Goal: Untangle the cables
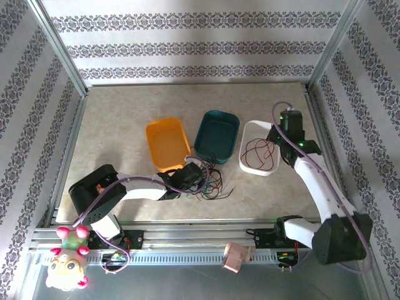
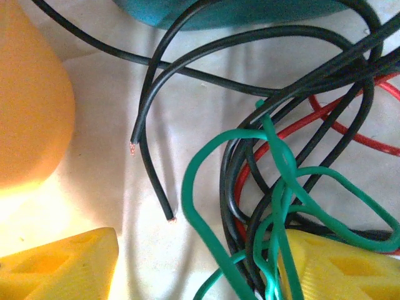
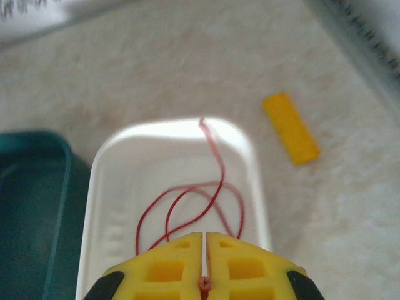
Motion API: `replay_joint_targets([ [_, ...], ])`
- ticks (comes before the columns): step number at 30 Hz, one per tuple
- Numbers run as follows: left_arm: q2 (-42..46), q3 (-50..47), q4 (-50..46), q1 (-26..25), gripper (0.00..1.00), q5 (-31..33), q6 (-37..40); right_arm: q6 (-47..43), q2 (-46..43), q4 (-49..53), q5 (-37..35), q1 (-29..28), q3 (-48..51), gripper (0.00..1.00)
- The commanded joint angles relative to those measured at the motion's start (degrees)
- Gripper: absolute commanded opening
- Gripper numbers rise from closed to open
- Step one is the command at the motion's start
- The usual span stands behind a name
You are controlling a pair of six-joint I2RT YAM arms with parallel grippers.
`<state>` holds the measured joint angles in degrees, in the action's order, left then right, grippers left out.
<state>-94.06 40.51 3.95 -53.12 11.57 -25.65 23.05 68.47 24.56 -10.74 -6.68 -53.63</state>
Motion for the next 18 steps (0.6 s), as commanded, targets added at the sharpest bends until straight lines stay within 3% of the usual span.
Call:
replay_joint_targets([
  [1,2.0,-2.4,-6.6,0.3,0.70,-1.6,2.2,3.0,5.1,0.0,2.8,-2.0,-1.3,0.00],
  [11,10.0,-1.6,-5.0,0.3,0.76,-1.1,3.3,5.5,20.9,-1.9,7.6,-2.7,-4.7,0.02],
  [14,11.1,-0.6,-4.8,0.3,0.82,-0.7,2.8,5.6,19.8,-1.4,7.4,-2.8,-5.7,0.33],
  [18,13.0,0.1,-4.5,0.3,0.92,2.6,1.4,5.7,14.6,-0.8,3.9,-3.3,-5.2,0.48],
])
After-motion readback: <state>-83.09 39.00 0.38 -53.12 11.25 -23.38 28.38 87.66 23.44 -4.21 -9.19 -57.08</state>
